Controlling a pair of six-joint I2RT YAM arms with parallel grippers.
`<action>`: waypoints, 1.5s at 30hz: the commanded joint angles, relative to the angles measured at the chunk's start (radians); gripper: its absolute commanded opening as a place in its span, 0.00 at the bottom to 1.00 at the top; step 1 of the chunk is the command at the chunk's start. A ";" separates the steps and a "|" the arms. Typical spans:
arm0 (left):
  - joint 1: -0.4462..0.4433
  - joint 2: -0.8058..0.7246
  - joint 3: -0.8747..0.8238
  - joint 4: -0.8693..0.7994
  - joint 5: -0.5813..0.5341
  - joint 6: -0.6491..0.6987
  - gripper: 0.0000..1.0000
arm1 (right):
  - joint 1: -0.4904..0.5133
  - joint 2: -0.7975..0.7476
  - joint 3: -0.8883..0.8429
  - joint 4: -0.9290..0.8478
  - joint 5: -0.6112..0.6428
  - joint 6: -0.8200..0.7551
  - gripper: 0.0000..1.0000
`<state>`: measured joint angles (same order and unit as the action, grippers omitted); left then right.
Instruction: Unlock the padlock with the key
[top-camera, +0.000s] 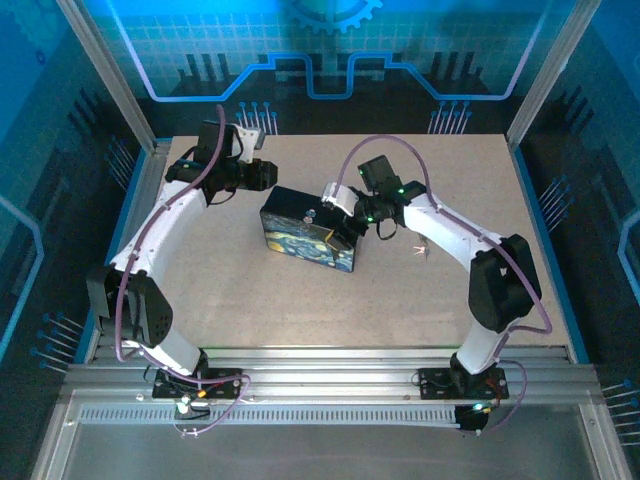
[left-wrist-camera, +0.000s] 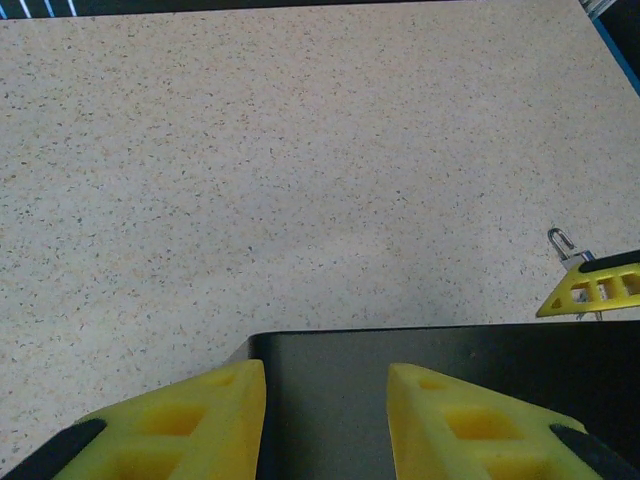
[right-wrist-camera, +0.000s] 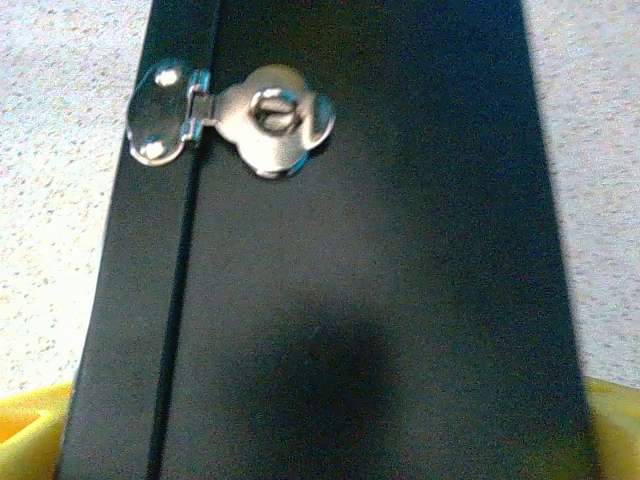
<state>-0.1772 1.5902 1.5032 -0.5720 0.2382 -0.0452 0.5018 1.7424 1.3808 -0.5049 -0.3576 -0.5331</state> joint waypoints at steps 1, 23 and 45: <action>-0.007 -0.009 0.026 -0.024 -0.019 0.025 0.38 | -0.016 0.009 0.030 -0.038 -0.101 0.034 0.91; -0.043 0.065 0.005 -0.025 -0.020 -0.127 0.38 | -0.178 -0.020 -0.298 0.657 -0.205 1.340 0.83; -0.130 0.349 -0.122 0.185 -0.168 -0.331 0.37 | -0.133 0.010 -0.220 0.417 -0.012 1.144 1.00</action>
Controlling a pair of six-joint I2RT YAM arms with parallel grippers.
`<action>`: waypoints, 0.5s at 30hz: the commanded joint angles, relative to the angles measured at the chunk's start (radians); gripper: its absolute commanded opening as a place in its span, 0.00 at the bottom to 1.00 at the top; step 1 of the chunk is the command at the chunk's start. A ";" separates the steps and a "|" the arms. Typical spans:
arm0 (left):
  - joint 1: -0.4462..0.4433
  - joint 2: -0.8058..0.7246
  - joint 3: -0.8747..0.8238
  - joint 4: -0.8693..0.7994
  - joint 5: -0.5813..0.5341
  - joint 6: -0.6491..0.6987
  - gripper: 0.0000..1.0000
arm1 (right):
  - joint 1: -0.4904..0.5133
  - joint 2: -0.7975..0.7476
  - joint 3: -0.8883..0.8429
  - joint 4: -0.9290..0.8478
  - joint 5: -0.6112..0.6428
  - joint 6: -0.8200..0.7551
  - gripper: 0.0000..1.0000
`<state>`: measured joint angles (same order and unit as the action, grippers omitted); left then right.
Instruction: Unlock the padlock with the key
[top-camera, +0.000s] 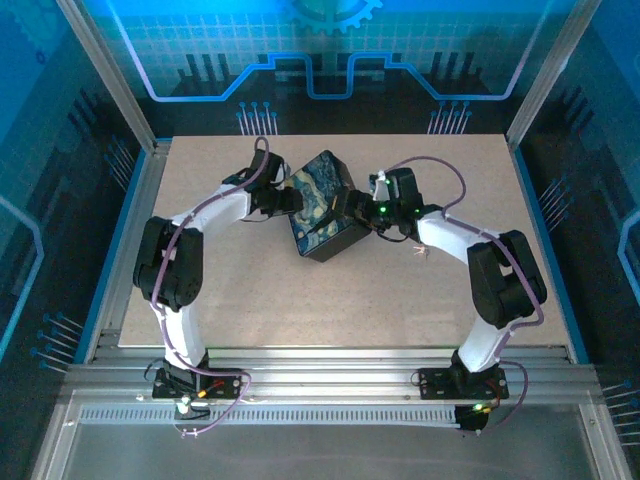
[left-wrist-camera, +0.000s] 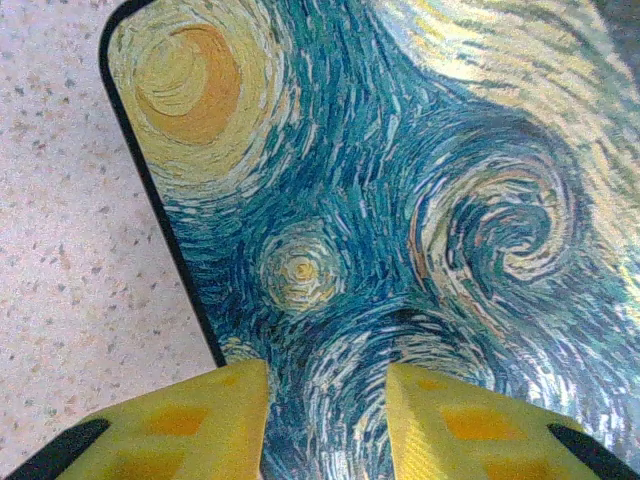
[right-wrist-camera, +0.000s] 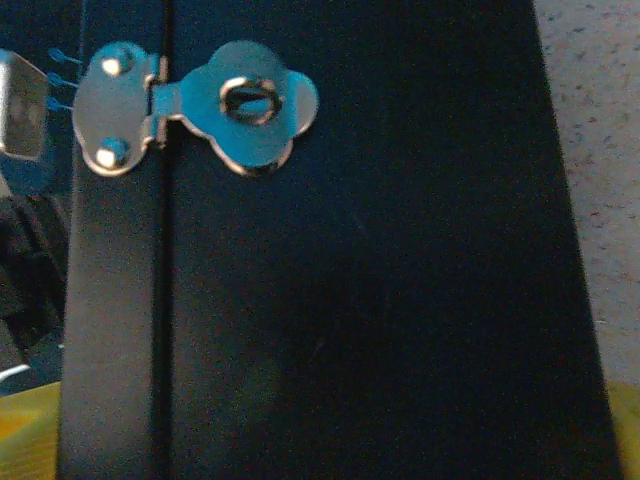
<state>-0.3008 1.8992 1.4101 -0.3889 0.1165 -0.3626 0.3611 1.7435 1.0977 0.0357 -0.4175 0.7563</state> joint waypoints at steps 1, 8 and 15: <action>-0.006 0.046 -0.028 0.002 -0.050 -0.014 0.37 | 0.005 0.010 0.077 -0.160 0.063 -0.179 1.00; -0.005 0.088 -0.003 0.004 -0.051 -0.016 0.37 | -0.031 0.007 0.109 -0.269 0.115 -0.293 1.00; -0.006 0.103 -0.002 0.019 -0.032 -0.032 0.37 | -0.016 0.069 0.123 -0.242 -0.007 -0.295 1.00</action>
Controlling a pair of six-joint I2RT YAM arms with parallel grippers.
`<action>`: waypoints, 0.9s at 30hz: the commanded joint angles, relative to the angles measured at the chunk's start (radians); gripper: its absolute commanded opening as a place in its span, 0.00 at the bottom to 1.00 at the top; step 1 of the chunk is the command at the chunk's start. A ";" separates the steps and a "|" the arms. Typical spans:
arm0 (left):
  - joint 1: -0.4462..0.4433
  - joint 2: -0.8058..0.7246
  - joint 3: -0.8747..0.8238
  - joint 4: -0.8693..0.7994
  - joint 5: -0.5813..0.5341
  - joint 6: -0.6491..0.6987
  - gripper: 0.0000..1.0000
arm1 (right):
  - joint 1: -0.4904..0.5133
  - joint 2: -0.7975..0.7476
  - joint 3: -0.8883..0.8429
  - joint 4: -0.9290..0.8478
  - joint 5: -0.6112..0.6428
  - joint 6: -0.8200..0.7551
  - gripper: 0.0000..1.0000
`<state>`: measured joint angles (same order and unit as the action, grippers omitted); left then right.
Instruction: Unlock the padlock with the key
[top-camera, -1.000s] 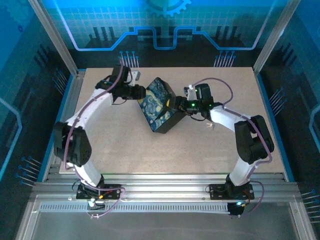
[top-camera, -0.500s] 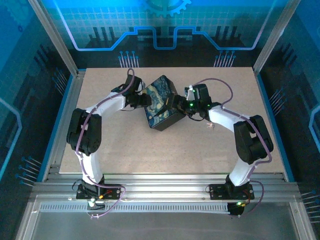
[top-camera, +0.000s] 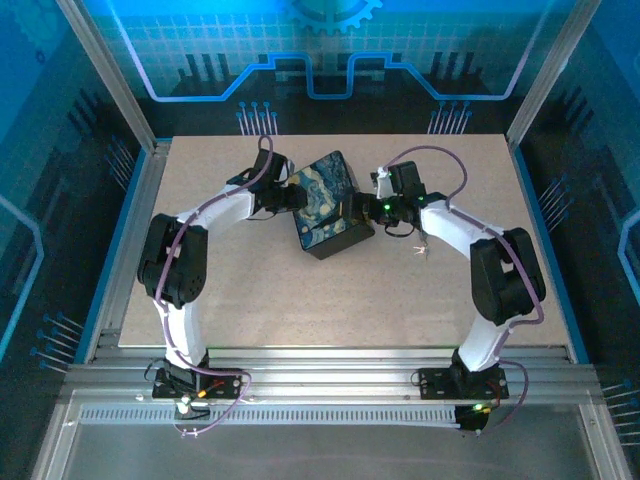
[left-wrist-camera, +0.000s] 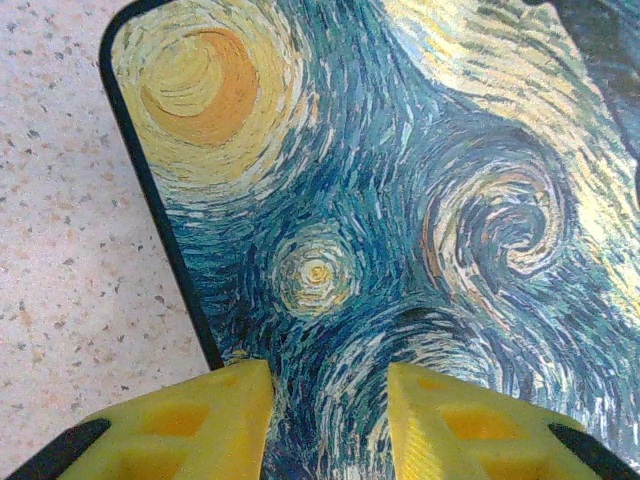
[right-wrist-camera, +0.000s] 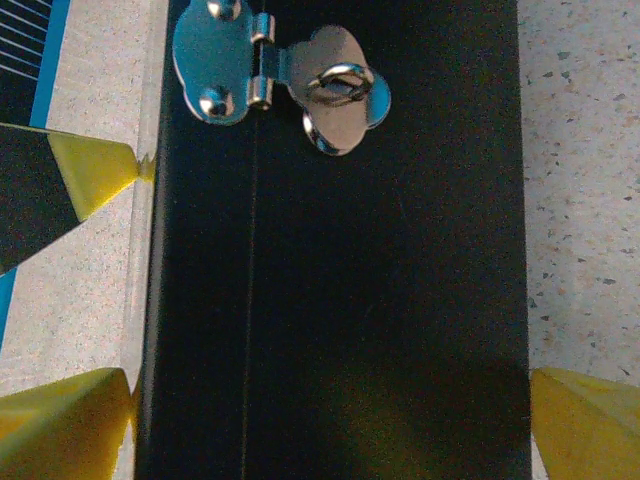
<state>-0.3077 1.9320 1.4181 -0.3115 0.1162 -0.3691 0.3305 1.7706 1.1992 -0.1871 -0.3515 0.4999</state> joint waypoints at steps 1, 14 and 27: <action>0.002 0.070 -0.011 -0.057 -0.031 -0.026 0.37 | 0.022 0.048 0.019 -0.001 -0.089 -0.032 1.00; 0.014 0.065 0.010 -0.089 -0.071 -0.004 0.37 | 0.146 0.129 0.100 -0.078 -0.046 -0.072 1.00; 0.076 0.013 -0.002 -0.105 -0.061 0.022 0.38 | 0.165 0.154 0.082 -0.044 -0.113 -0.053 1.00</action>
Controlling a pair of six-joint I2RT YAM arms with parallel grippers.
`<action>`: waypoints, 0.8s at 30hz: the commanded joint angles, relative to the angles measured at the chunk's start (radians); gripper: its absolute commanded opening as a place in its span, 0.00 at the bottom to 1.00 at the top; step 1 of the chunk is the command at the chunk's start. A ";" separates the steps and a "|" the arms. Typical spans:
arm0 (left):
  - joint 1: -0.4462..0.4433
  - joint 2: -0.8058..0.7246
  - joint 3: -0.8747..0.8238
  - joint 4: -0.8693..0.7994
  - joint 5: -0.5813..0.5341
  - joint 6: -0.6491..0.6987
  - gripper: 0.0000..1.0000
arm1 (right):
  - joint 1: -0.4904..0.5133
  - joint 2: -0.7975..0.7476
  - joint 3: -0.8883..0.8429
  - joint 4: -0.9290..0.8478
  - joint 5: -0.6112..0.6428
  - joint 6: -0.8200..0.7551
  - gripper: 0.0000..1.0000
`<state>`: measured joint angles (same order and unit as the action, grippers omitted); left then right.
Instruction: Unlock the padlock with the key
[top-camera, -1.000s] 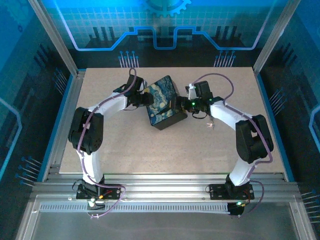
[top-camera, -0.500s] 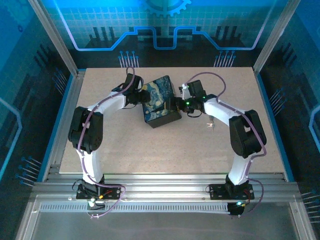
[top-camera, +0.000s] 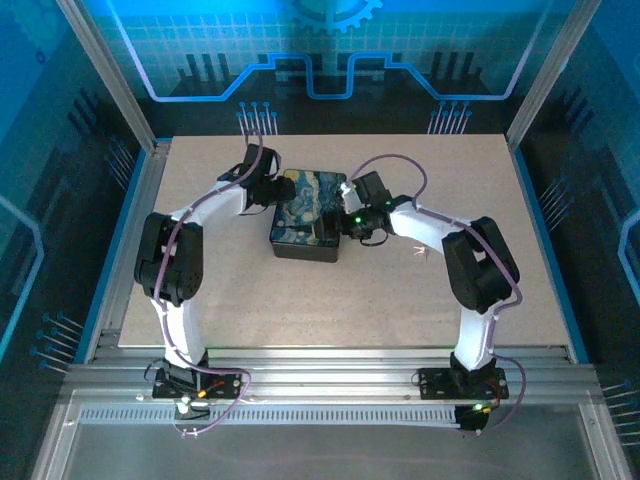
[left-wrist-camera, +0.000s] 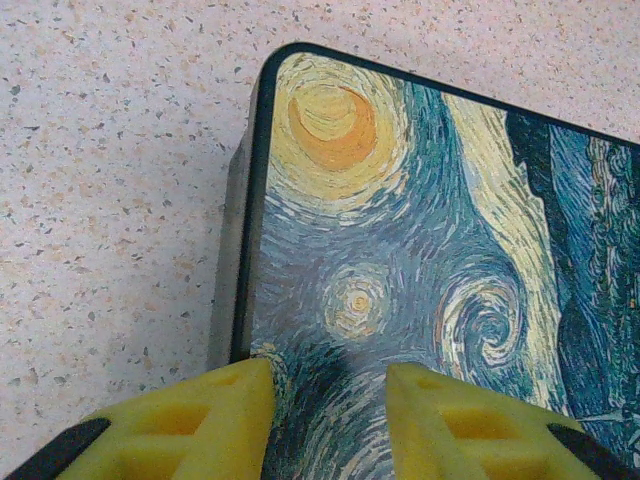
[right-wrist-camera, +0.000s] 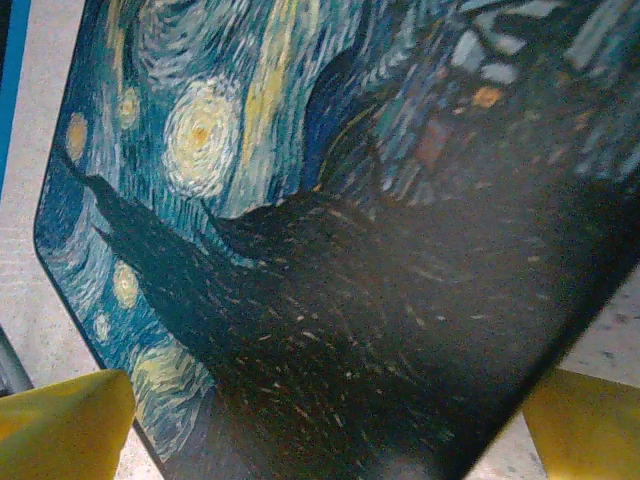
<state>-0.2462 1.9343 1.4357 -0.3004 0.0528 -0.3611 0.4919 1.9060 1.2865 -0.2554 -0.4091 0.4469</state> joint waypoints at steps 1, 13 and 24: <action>0.015 0.010 -0.021 -0.116 0.007 0.012 0.38 | 0.008 0.022 -0.006 0.044 -0.065 0.015 1.00; 0.051 -0.142 -0.008 -0.153 -0.046 0.021 0.46 | -0.035 -0.021 0.046 -0.004 -0.084 -0.020 1.00; 0.192 -0.354 -0.270 -0.043 -0.161 0.007 0.99 | -0.316 -0.377 -0.295 0.038 0.097 -0.178 1.00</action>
<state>-0.0704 1.6329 1.2221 -0.3538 -0.0147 -0.3676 0.2108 1.5925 1.0508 -0.2127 -0.3977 0.3515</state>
